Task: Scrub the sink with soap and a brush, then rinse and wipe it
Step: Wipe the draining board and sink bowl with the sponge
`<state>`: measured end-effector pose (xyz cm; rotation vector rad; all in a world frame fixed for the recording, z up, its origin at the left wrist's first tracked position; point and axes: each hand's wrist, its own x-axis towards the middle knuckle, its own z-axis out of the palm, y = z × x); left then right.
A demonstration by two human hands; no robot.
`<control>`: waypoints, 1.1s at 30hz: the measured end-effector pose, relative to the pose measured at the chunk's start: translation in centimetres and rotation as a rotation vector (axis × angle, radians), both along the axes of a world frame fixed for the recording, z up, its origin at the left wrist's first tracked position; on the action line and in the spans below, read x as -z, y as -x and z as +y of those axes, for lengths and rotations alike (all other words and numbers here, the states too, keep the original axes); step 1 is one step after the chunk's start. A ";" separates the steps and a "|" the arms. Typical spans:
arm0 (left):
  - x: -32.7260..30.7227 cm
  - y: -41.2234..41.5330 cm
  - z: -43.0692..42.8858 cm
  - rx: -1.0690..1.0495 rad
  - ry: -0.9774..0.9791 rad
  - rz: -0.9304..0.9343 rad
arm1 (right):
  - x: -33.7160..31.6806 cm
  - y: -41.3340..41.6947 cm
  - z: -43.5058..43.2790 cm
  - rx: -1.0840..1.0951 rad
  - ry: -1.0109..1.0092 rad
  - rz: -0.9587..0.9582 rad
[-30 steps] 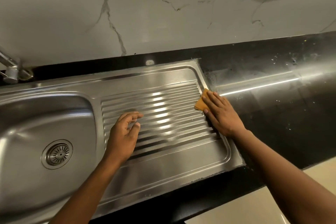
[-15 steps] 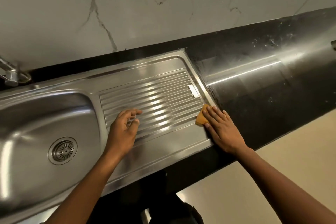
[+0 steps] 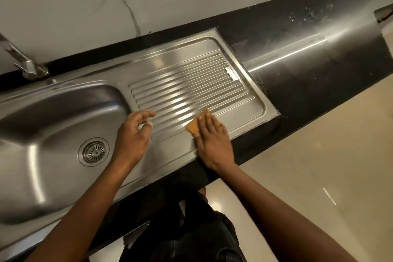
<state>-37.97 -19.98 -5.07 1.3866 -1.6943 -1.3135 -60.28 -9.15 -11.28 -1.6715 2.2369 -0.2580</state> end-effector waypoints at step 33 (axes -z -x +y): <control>-0.7 -1.7 -0.6 -0.164 0.007 -0.003 | -0.5 15.2 -8.9 0.381 0.261 -0.231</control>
